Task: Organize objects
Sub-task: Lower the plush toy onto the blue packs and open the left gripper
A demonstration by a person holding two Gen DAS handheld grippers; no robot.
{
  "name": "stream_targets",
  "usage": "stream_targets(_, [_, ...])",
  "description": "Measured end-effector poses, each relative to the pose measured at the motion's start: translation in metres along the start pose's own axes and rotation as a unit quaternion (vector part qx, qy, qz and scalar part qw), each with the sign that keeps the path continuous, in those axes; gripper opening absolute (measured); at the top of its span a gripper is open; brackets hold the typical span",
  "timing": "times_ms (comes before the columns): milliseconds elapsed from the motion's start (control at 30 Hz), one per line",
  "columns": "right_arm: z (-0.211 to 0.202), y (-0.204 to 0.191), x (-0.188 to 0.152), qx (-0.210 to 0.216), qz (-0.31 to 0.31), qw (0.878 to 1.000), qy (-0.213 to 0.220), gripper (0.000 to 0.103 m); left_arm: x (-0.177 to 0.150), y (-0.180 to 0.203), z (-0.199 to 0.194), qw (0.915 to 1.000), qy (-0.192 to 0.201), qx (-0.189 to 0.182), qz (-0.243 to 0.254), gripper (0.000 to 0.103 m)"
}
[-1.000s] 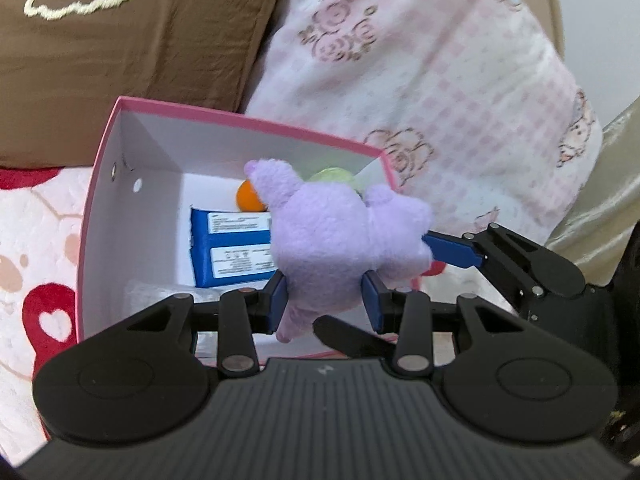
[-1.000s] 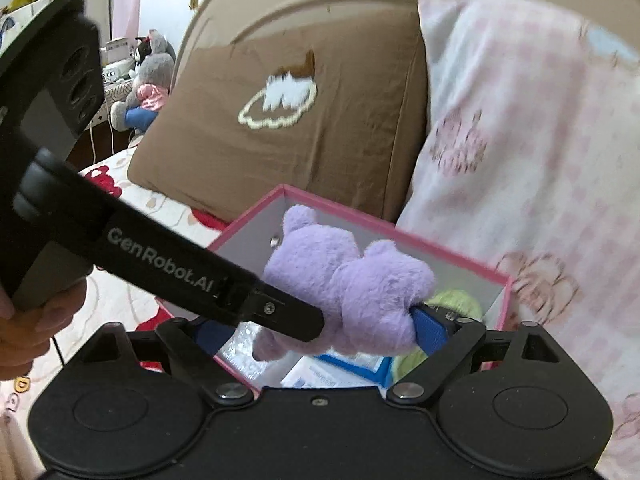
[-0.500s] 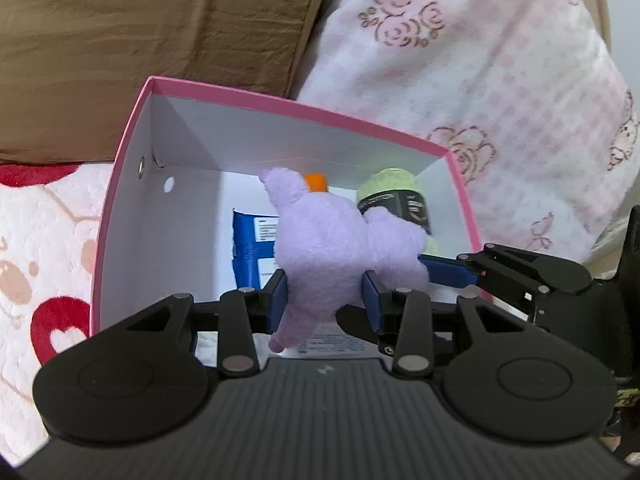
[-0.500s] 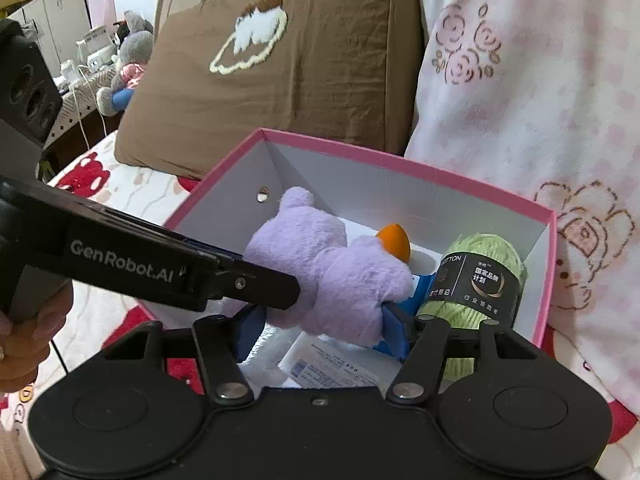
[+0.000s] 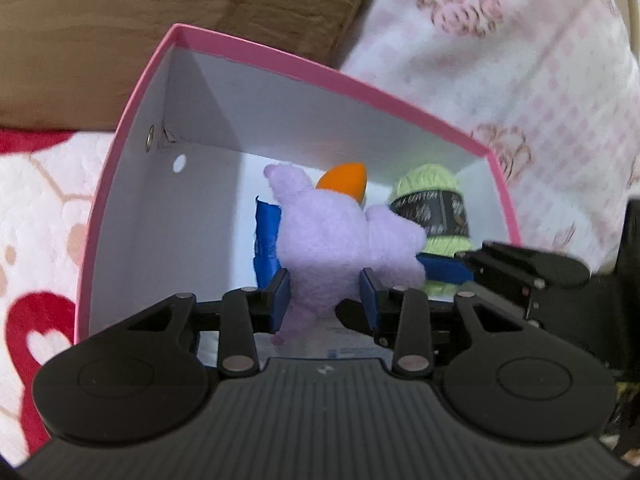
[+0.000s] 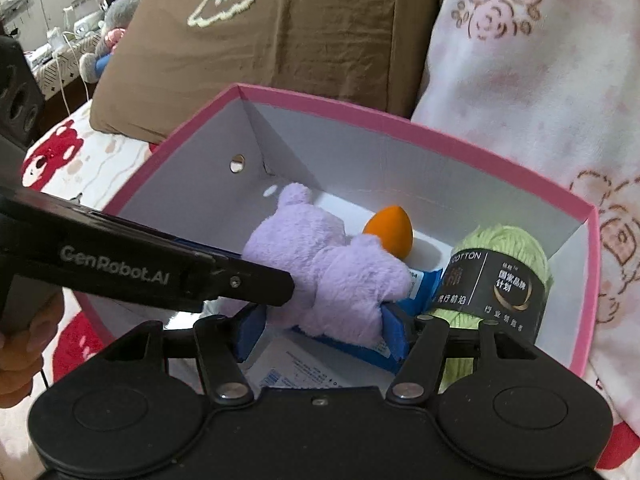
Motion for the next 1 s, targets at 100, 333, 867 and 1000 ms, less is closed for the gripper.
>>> stream_targets(100, [0.007, 0.0, -0.004, -0.003, -0.006, 1.0, -0.014, 0.062, -0.002, 0.001, 0.002, 1.0, -0.002, 0.003, -0.006, 0.034])
stream_targets(333, [0.015, 0.004, -0.007, -0.021, -0.007, 0.999, -0.026, 0.058, -0.004, 0.006, 0.003, 0.9994, -0.001, 0.03, 0.014, 0.032])
stream_targets(867, [-0.052, 0.002, -0.023, -0.039, -0.003, 0.997, 0.061, 0.06, -0.01, 0.021, 0.001, 0.9966, 0.007, 0.066, 0.048, 0.025])
stream_targets(1000, [-0.073, 0.0, -0.02, -0.031, 0.008, 0.996, 0.089, 0.064, -0.007, 0.03, -0.02, 0.9954, 0.014, 0.074, 0.059, 0.025])
Point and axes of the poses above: each gripper's, at about its wrist camera, not at the fingertips, and z roughly the way its jaws point, y to its right, x to its top, the point moved 3 cm from there along z, roughly the way its jaws point, and after that the axes turned 11 degrees about y, right-handed, at the moved point
